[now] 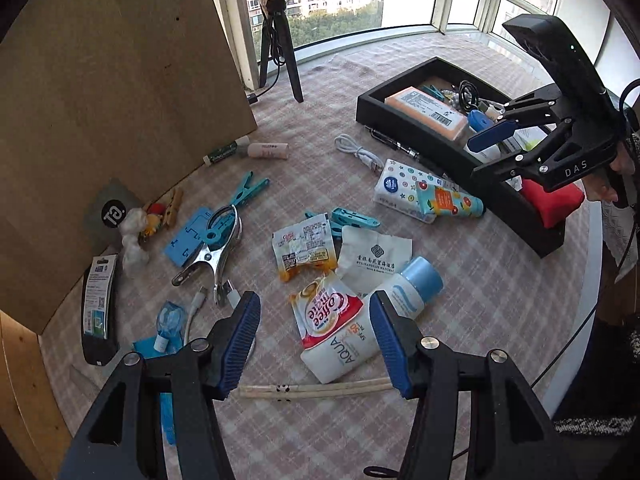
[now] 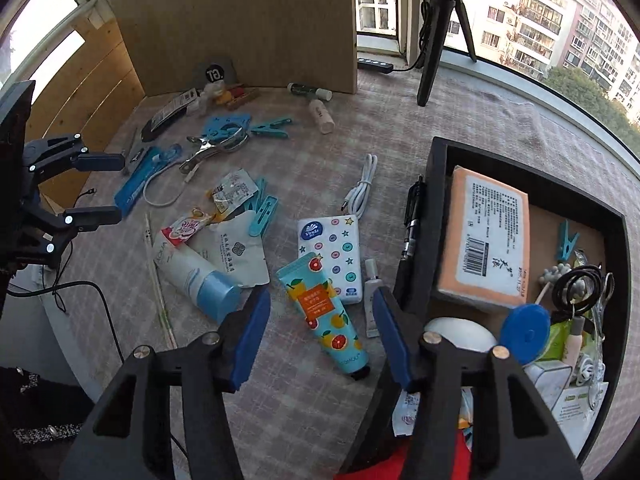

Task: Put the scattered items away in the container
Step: 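Grasp the Coffee-mate sachet with the left tool while the right tool grasps another blue clothespin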

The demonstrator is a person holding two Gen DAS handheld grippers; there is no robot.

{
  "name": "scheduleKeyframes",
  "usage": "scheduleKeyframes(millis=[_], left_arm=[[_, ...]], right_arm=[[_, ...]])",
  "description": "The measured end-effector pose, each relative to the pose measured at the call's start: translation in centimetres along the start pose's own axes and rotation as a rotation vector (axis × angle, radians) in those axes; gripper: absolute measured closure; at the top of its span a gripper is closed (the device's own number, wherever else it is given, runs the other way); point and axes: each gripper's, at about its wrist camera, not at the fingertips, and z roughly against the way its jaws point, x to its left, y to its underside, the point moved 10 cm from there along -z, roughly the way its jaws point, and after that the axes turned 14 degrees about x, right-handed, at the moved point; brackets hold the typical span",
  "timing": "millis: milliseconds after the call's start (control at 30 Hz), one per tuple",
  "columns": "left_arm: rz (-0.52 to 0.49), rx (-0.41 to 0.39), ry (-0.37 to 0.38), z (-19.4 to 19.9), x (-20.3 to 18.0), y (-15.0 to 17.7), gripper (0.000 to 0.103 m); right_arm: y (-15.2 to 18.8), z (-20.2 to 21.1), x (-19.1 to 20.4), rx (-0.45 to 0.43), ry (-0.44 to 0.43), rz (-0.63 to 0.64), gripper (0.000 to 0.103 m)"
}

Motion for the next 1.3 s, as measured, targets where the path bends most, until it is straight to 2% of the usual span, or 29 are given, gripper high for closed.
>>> scheduleKeyframes(millis=[200,333,400,600,667,767,1033,1100,1200,1300], left_arm=[[0.021,0.049,0.03,-1.9,0.3,3.6,0.049],[0.092,0.07,0.044,-2.9,1.8,5.3,0.049],[0.127,0.072,0.051,-3.2,2.6,5.4,0.049],[0.201,0.047,0.06,-4.4,4.8,2.2,0.049],[0.212,0.055,0.084,-5.4,5.0,0.8,0.049],[0.213,0.066,0.132,-6.7,4.7,-1.1,0.049],[0.172,0.083,0.208,-8.4,2.9,-4.3,0.046],[0.152,0.091,0.2,-8.8,2.5,-4.7,0.046],[0.131,0.114,0.175,-9.6,2.2,-5.3,0.046],[0.119,0.151,0.069,-10.8,2.7,-5.1,0.046]], right_arm=[[0.4,-3.0,5.4,0.066,-0.022,0.128,0.05],[-1.1,-3.8,7.6,0.085,-0.021,0.175,0.05],[-2.5,-4.0,7.7,0.08,0.005,0.17,0.05],[-6.7,-5.6,4.9,0.089,0.018,0.058,0.05],[-7.6,-6.4,4.2,0.098,-0.008,0.023,0.056],[-8.3,-7.7,3.9,0.123,-0.056,-0.006,0.062],[-8.7,-10.0,4.2,0.164,-0.074,0.003,0.062],[-8.9,-10.2,4.3,0.167,-0.077,0.01,0.063],[-9.0,-10.2,4.1,0.171,-0.085,0.009,0.071],[-9.2,-10.2,3.5,0.172,-0.059,0.007,0.073]])
